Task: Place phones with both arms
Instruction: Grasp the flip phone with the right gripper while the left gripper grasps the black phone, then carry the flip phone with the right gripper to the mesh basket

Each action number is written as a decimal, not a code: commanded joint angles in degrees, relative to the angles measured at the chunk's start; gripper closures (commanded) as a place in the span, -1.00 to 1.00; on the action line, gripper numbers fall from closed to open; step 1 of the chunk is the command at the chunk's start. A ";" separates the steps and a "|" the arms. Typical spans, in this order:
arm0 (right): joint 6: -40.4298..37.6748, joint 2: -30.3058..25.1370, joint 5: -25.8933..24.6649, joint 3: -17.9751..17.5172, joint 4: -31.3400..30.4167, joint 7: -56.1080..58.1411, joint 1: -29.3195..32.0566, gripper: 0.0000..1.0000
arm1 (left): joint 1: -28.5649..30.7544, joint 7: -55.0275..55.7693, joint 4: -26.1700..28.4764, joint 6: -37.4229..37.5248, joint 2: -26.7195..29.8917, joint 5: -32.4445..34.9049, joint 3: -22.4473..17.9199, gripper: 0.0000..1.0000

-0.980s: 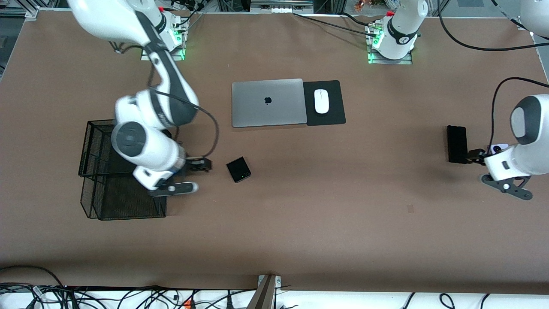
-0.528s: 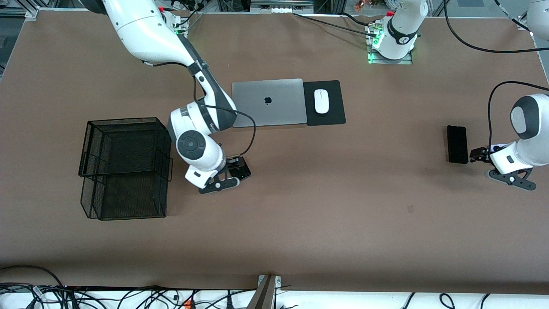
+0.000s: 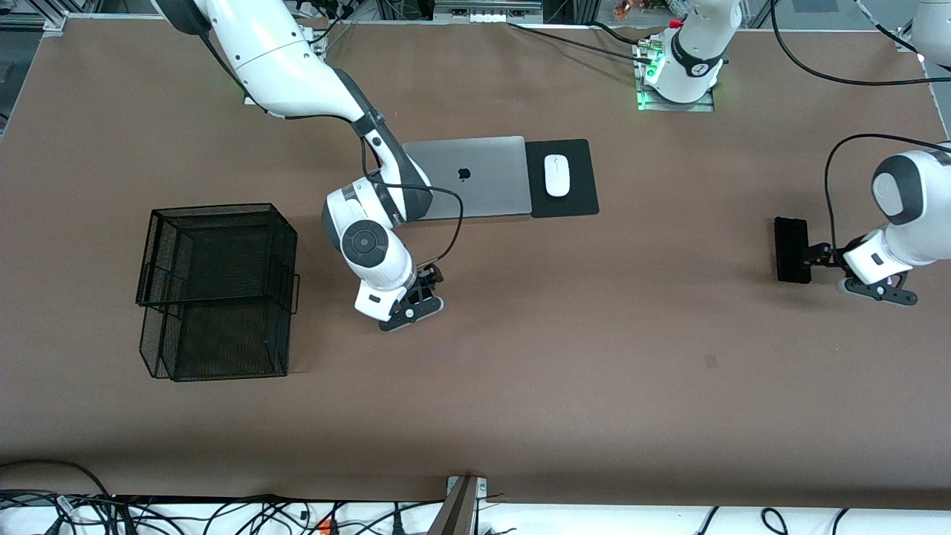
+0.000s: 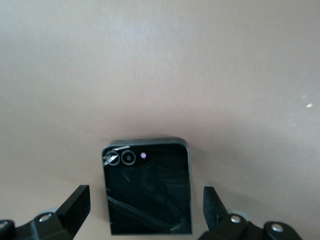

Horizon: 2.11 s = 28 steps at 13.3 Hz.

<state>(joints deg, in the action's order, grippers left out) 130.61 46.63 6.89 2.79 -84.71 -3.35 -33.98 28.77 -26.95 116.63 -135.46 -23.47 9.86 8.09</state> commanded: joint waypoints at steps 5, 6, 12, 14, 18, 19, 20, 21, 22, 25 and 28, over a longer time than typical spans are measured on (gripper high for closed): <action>8.34 -0.75 0.76 0.29 -5.55 3.08 -0.64 -1.00 | 2.61 3.13 11.43 -9.63 4.14 -0.99 0.70 -1.00; 8.34 -0.75 0.76 0.29 -5.64 2.99 -0.73 -1.00 | 3.48 3.13 11.52 -9.82 3.96 -0.99 0.70 -1.00; 7.91 -1.28 0.84 0.37 -5.56 3.17 -0.65 0.88 | 4.46 5.24 12.92 -13.24 2.30 -0.99 0.79 -1.00; 7.12 -3.20 0.84 0.99 -5.38 3.52 -0.21 1.00 | 4.46 5.33 12.84 -13.68 2.03 -0.99 0.79 -1.00; -5.86 -12.77 0.84 10.80 -5.12 3.52 -0.03 0.98 | 4.46 5.59 12.84 -13.86 1.15 -0.99 0.79 -1.00; -9.90 -15.23 0.84 14.23 -5.03 3.52 -0.03 0.98 | 4.46 6.73 12.84 -14.47 0.80 -0.99 0.79 -1.00; -14.03 -17.52 0.84 17.74 -4.85 3.52 -0.03 0.97 | 4.37 7.00 12.84 -14.56 0.36 -0.99 0.79 -1.00; -17.46 -19.19 0.84 20.91 -4.76 3.61 -0.03 0.97 | 4.37 7.00 12.84 -15.17 0.10 -0.99 0.88 -1.00; -20.37 -20.60 0.76 23.55 -4.76 4.74 -0.03 0.97 | 4.37 7.00 12.84 -15.44 -0.08 -0.99 0.79 -1.00; -27.68 -22.46 0.76 31.37 -5.03 10.28 -0.03 0.98 | 4.37 7.09 12.66 -15.71 -0.87 -0.99 0.88 -1.00; -29.62 -22.55 0.67 37.36 -7.56 13.71 -0.03 1.00 | 4.37 7.53 12.84 -16.67 -1.40 -0.99 0.88 -1.00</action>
<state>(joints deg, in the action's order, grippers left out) 101.90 24.98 6.95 37.20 -89.44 8.45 -33.25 32.78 -19.93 129.11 -150.95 -24.66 9.86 8.44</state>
